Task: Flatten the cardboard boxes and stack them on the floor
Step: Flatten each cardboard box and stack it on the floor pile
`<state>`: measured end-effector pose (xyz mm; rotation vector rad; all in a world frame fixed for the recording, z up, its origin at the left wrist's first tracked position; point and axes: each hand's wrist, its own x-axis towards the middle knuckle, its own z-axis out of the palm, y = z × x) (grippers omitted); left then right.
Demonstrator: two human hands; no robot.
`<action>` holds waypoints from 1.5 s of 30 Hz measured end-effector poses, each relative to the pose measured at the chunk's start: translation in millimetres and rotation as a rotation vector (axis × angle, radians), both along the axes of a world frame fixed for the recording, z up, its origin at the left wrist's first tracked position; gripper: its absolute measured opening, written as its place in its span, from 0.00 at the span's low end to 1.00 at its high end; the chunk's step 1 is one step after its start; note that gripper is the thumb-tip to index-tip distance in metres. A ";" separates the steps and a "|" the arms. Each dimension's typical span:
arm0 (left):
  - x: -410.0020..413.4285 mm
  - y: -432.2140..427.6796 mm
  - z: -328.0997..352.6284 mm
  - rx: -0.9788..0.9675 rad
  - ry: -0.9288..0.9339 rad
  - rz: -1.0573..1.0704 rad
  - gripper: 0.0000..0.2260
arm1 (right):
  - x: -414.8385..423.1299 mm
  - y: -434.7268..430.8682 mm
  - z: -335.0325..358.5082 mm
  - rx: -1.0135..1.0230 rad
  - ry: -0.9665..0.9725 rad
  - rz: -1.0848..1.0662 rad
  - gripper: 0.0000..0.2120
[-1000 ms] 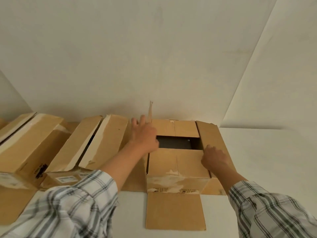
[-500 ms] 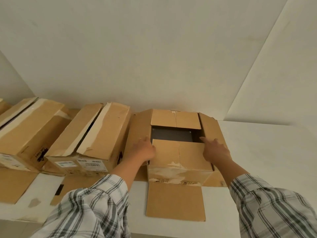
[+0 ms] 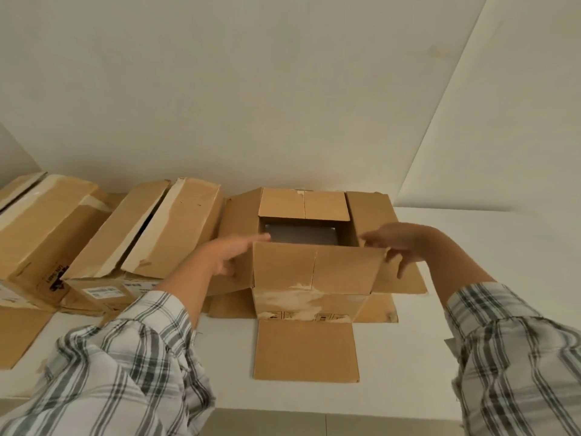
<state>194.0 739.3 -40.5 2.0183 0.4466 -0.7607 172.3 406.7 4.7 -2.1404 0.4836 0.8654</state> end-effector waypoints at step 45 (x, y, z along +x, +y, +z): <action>156.8 -65.6 -20.6 0.689 -0.799 -0.259 0.25 | 164.6 74.0 -85.1 -0.751 -0.546 0.425 0.46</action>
